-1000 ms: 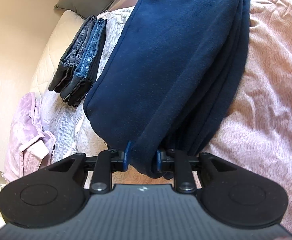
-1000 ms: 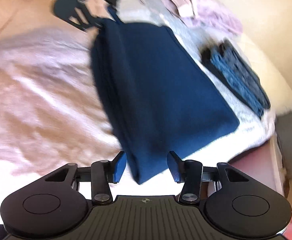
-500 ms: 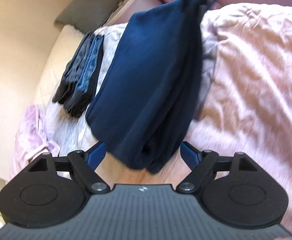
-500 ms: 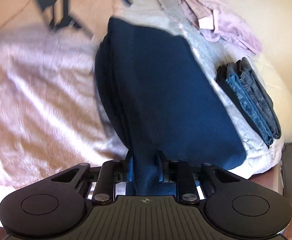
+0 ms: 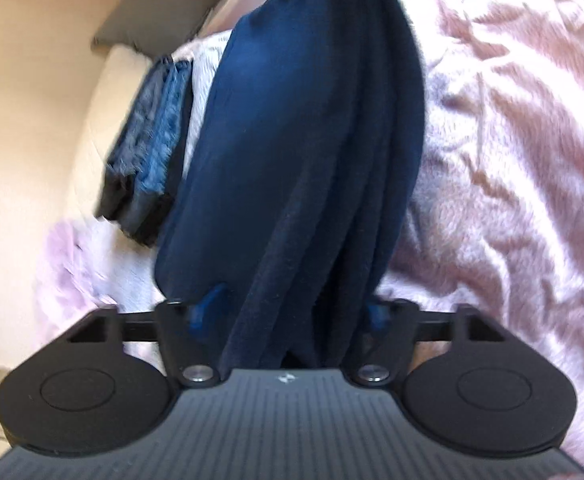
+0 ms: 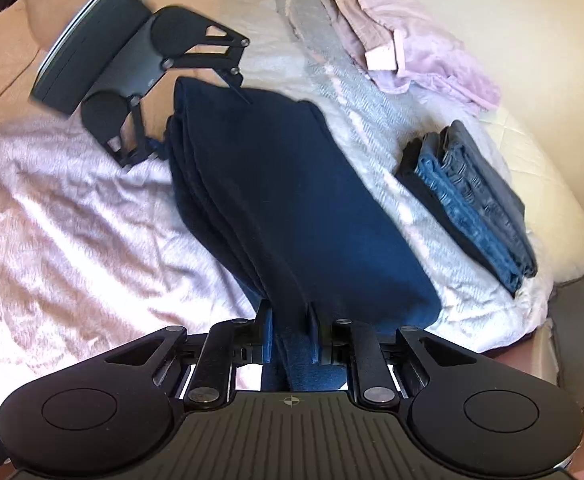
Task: Fold clothes
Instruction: 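Lift the folded navy sweatpants with both grippers and carry toward the jeans stack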
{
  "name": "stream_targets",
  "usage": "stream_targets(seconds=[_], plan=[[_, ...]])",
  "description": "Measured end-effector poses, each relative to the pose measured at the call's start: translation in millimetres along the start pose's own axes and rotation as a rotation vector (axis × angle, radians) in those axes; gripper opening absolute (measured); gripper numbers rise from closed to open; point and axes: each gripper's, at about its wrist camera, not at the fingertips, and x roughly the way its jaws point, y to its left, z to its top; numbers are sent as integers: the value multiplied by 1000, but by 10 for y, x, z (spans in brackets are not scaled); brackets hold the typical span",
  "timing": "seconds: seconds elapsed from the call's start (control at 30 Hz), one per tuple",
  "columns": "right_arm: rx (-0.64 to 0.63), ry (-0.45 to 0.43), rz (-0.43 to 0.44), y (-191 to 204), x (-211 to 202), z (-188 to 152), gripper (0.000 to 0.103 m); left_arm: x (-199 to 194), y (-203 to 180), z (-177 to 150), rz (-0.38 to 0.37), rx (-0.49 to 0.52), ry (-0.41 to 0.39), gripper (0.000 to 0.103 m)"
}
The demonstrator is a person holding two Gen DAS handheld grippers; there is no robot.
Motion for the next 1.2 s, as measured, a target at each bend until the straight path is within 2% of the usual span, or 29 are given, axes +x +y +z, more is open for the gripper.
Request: stream_targets(seconds=[0.03,0.17,0.23,0.3,0.33,0.4,0.47,0.5,0.57,0.6,0.63,0.77,0.83,0.93,1.03,1.2], plan=[[-5,4,-2,43,19,-37,17,1,27,3,-16,-19,6,50],[-86,48,-46,331,116,-126,20,-36,157,4,-66,-50,4,42],[-110,29,-65,476,116,-114,31,-45,251,5,-95,-72,4,42],[-150,-6,-77,600,171,-101,67,-49,332,12,-123,-88,5,42],[-168,-18,-83,651,212,-98,69,-52,367,15,-136,-95,5,41],[-191,-3,-99,683,382,-114,68,-46,416,11,-156,-98,1,42],[-198,14,-112,618,497,-135,56,-53,399,4,-158,-89,-2,42],[-196,23,-118,555,538,-148,41,-56,387,1,-157,-85,-3,44],[-198,38,-127,436,605,-171,38,-64,297,11,-131,-63,-1,51],[-211,34,-121,400,585,-174,31,-52,252,18,-115,-52,4,55],[-213,29,-114,364,550,-175,29,-40,206,26,-100,-39,9,61],[-192,17,-83,211,420,-126,26,35,60,73,-42,41,40,66],[-176,15,-67,135,360,-58,25,44,83,96,-41,41,52,55],[-150,15,-35,16,233,55,25,-73,269,131,-84,2,62,41],[-150,18,31,-154,27,185,25,-303,522,170,-120,-8,52,35],[-165,7,75,-491,-434,439,24,-679,940,341,-165,-13,38,32]])
